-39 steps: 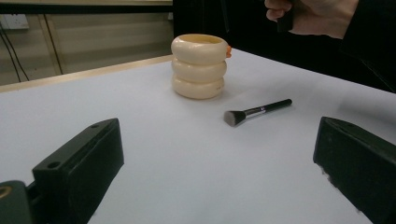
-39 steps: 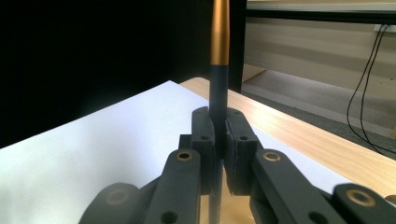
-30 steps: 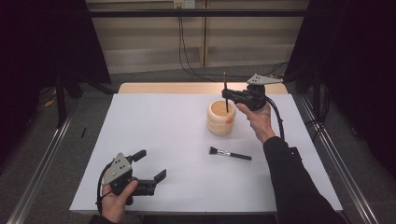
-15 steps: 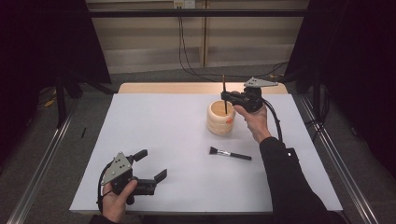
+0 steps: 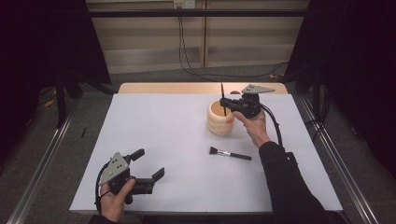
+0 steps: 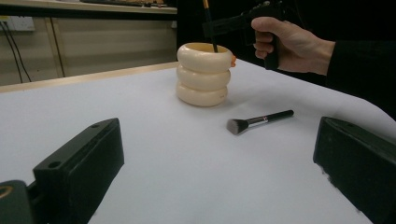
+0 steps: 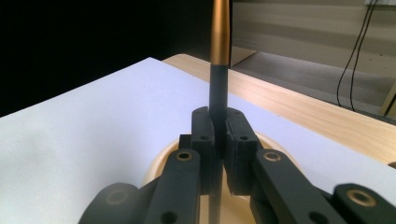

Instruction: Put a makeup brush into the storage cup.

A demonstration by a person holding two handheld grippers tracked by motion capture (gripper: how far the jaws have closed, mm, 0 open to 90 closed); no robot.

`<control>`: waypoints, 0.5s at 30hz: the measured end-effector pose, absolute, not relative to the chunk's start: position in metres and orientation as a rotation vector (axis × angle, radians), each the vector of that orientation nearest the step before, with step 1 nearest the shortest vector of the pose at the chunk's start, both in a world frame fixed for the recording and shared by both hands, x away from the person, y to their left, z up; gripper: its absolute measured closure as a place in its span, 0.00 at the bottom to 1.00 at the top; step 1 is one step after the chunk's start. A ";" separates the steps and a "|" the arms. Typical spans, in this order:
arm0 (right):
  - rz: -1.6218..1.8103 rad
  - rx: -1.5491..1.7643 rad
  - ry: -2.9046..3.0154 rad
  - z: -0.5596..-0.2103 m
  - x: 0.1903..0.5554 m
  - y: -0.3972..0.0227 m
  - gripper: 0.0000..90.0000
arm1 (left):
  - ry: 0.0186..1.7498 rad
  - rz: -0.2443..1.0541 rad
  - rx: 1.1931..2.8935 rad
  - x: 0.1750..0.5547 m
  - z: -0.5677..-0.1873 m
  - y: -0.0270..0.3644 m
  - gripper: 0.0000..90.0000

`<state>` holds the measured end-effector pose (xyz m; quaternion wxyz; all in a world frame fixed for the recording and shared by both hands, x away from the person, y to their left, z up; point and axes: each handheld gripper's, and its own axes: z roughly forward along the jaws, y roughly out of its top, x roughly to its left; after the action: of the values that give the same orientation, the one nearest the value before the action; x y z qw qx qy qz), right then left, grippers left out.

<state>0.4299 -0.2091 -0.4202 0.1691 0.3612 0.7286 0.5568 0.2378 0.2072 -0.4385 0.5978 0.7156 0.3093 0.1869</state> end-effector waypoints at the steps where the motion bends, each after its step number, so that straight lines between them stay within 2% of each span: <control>1: 1.579 1.033 2.070 -0.422 0.429 -0.210 0.93 | 0.718 0.435 1.657 0.238 -0.439 0.207 0.02; 15: 1.580 1.057 2.074 -0.432 0.427 -0.210 0.93 | 0.708 0.440 1.670 0.237 -0.438 0.205 0.02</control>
<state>0.4273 -0.2099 -0.4324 0.1635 0.3707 0.7273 0.5539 0.2373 0.2050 -0.4382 0.5951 0.7190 0.3049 0.1894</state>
